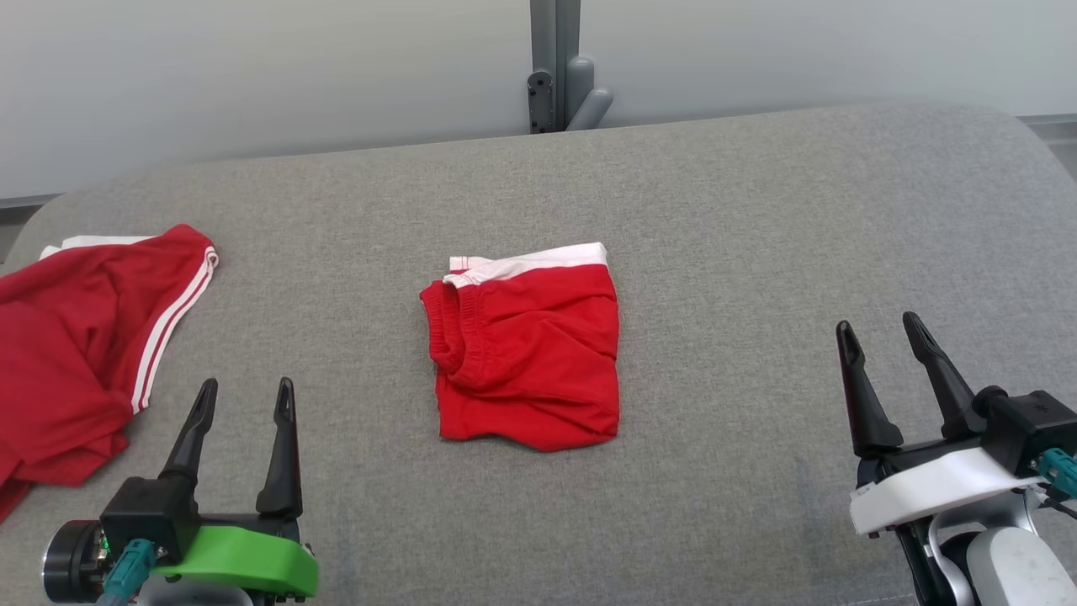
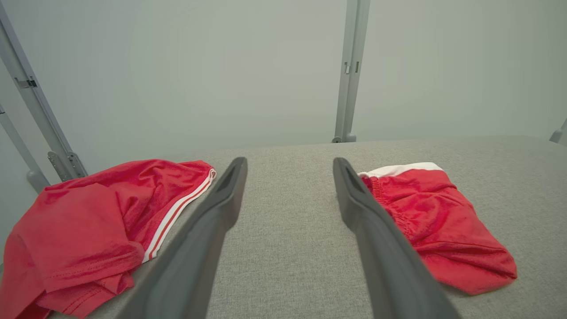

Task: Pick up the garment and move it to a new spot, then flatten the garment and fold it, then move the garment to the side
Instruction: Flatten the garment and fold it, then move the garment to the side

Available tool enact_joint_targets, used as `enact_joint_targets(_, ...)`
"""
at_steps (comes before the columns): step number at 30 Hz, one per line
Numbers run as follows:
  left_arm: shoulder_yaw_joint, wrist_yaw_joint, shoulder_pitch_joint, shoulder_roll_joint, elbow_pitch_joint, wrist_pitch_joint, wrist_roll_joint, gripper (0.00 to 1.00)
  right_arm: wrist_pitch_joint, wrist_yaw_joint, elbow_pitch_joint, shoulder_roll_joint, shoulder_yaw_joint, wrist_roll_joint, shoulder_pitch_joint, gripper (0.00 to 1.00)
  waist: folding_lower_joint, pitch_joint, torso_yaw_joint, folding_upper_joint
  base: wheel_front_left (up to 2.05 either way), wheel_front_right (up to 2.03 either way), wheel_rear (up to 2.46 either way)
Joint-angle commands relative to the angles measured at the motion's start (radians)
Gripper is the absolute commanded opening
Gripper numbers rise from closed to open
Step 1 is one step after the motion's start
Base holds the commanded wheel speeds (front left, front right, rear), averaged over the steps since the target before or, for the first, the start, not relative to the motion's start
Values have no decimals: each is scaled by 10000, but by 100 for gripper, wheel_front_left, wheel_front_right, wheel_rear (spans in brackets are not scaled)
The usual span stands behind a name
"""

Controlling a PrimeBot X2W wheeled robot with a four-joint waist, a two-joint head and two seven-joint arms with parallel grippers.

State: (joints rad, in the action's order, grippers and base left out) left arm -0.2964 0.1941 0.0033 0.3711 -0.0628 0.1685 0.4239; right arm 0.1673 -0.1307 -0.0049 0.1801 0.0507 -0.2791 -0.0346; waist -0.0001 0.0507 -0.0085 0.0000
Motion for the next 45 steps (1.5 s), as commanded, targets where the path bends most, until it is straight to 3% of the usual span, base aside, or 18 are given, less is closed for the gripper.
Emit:
enact_joint_targets(1, -8, 59, 72, 81, -26, 13, 19, 100, -34, 0, -52, 5, -32, 64, 32, 100, 1, 22, 0, 0, 0, 0, 0)
enact_joint_targets(14, -70, 84, -117, 106, -55, 45, 47, 100, 5, 0, 94, 6, -48, 38, -81, 100, 1, 148, 48, 0, 0, 0, 0)
enact_joint_targets(21, -210, -73, -635, -1, -126, 90, -34, 100, -112, 0, 538, 29, 167, -144, -546, 100, 1, 664, 583, 0, 0, 0, 0)
enact_joint_targets(33, -384, -293, -1600, -561, 179, 643, -45, 100, -16, 0, 3308, -18, 1863, -871, -2290, 100, 1, 1902, 1840, 0, 0, 0, 0)
enact_joint_targets(45, -348, -492, -1997, -751, 614, 883, -107, 100, -481, 0, 5727, -362, 3281, -2227, -3477, 100, 1, 2138, 2084, 0, 0, 0, 0)
